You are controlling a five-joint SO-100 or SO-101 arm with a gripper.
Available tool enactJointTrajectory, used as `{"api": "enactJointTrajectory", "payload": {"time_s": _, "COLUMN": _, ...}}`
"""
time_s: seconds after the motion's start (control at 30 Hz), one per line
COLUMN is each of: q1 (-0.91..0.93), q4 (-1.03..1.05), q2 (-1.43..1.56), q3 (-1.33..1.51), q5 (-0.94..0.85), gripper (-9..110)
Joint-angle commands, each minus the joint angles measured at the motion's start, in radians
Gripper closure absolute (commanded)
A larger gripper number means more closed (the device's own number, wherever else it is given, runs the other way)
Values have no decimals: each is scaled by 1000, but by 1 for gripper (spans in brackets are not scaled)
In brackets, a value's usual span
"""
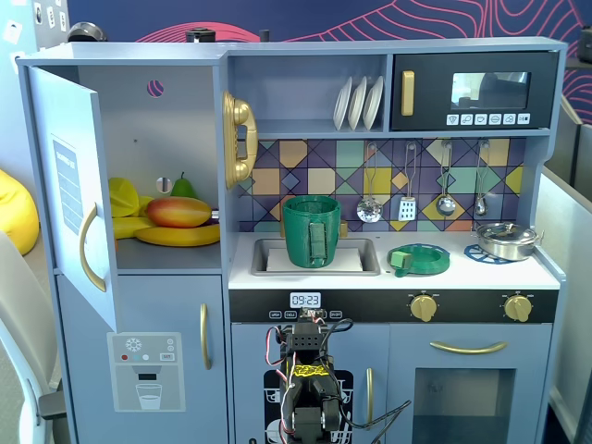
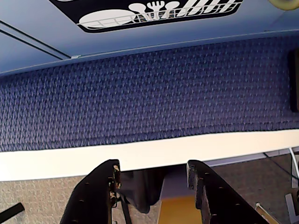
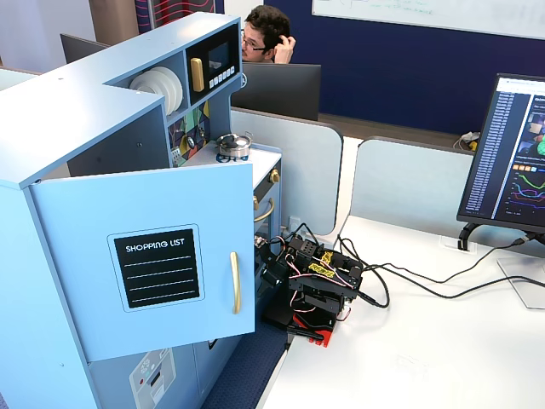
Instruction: Pick up the green pineapple from the left cabinet and place it in the green recipient
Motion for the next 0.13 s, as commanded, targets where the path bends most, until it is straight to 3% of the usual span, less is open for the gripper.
{"api": "enactJointTrajectory", "payload": {"time_s": 0.0, "q1": -12, "q4": 181, "q2": -15, "q3": -2, "q5": -3, "gripper": 92}}
{"api": "enactJointTrajectory", "payload": {"time_s": 0.1, "q1": -12, "q4": 181, "q2": -15, "q3": -2, "q5": -3, "gripper": 92}}
